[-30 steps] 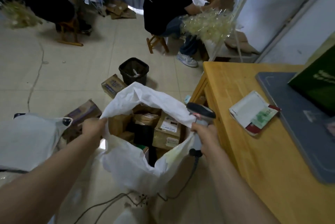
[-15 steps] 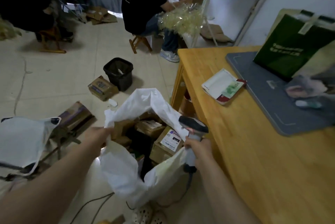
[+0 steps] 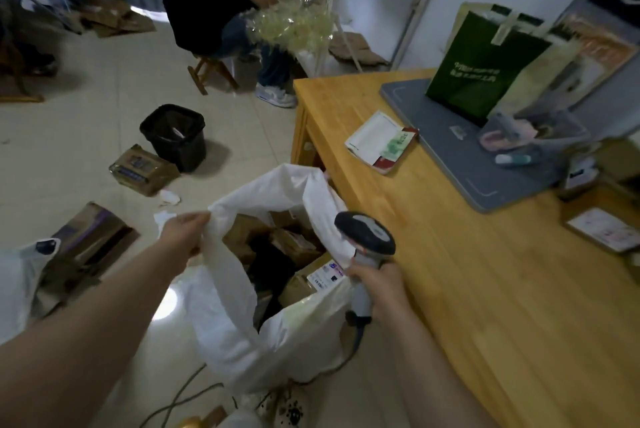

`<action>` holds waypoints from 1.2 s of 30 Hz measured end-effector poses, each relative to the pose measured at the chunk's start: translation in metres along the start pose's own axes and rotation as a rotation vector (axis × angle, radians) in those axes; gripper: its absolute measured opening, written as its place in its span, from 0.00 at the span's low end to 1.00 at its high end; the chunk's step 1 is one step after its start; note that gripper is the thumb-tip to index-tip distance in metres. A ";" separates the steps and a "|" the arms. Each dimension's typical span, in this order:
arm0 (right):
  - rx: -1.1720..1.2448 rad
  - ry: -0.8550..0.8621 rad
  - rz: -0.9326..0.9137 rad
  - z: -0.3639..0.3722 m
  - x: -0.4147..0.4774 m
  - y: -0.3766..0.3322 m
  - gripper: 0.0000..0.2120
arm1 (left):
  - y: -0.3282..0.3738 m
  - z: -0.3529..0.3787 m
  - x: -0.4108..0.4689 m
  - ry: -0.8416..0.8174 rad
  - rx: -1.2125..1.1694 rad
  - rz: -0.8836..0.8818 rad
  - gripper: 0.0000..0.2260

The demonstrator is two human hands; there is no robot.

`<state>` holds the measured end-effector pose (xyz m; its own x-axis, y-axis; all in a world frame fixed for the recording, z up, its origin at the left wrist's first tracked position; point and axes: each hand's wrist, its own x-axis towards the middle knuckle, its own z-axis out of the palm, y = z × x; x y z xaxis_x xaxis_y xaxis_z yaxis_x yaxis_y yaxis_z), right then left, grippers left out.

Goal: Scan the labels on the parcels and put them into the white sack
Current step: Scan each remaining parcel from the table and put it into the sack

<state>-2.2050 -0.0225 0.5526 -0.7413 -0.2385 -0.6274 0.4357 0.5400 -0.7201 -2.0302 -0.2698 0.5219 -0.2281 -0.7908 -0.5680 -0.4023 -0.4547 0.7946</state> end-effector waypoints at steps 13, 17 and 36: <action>-0.218 -0.065 0.157 -0.041 -0.011 0.041 0.12 | 0.003 0.016 0.022 0.549 0.667 -0.047 0.20; -0.213 -0.017 0.097 -0.054 -0.030 0.039 0.08 | -0.004 0.056 -0.012 0.245 0.735 0.183 0.36; 1.166 -0.314 -0.297 -0.331 -0.143 -0.051 0.14 | 0.065 0.302 -0.251 -0.329 0.848 0.797 0.25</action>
<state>-2.2904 0.2515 0.7769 -0.8043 -0.4985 -0.3234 0.5849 -0.5683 -0.5787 -2.2671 0.0232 0.6514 -0.8422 -0.5282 -0.1079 -0.4712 0.6240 0.6233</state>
